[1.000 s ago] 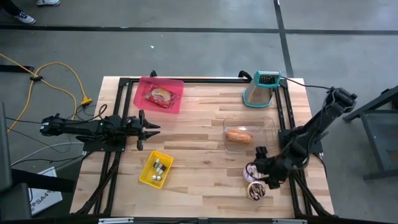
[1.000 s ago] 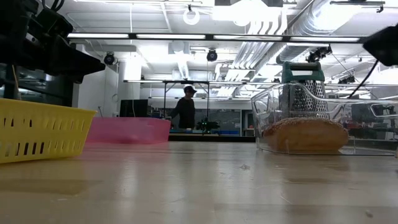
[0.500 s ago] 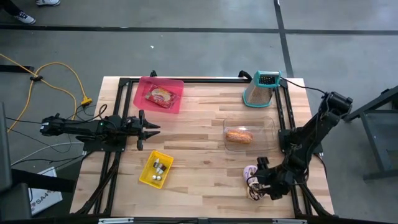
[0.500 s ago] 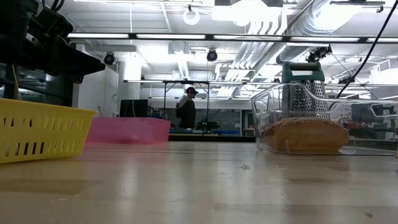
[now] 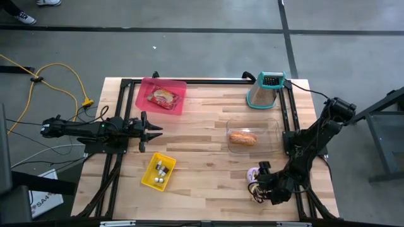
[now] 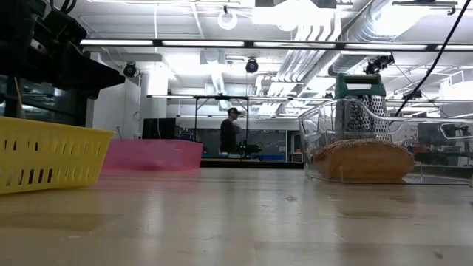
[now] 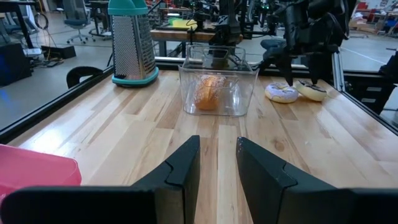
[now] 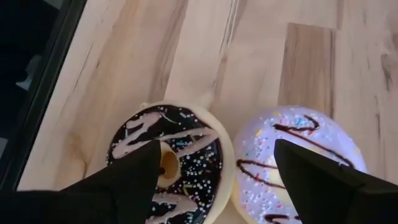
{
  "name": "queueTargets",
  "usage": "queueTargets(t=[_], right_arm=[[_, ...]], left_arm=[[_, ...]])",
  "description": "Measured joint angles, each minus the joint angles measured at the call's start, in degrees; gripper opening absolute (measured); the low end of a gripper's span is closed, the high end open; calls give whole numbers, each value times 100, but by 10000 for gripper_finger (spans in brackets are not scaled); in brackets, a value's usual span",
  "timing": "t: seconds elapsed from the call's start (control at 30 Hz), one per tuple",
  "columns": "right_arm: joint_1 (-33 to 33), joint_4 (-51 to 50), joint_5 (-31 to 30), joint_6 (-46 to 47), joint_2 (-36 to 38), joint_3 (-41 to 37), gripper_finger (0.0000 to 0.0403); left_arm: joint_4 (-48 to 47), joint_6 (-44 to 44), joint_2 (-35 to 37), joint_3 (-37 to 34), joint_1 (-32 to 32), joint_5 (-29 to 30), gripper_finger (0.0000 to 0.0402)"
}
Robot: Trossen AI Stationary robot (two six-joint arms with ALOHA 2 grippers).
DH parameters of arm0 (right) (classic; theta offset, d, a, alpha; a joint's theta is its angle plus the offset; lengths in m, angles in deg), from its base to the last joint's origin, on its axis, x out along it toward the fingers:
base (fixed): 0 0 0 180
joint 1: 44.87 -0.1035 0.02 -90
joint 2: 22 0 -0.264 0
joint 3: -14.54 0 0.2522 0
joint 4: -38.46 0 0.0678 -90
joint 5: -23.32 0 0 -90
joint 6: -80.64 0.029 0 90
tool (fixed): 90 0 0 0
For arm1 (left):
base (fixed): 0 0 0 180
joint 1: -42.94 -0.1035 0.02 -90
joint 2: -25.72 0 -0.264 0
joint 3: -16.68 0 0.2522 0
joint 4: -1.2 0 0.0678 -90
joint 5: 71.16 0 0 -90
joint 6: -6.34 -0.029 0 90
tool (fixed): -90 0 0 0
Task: Pick & Place Food Item
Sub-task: Put the black donut into the transparent bin
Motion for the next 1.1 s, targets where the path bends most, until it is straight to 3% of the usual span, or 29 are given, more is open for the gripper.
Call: queueTargets(t=[0.2,0.63,1.1], right_arm=[[-17,-101,-68,0,0,0,294],[-85,-126,300,17,-14,0,211],[-138,81,278,17,-214,0,171]], left_arm=[[0,0,1,-1,0,0,100],[-1,2,1,-1,-1,-1,100],[0,0,1,-2,-1,-1,100]])
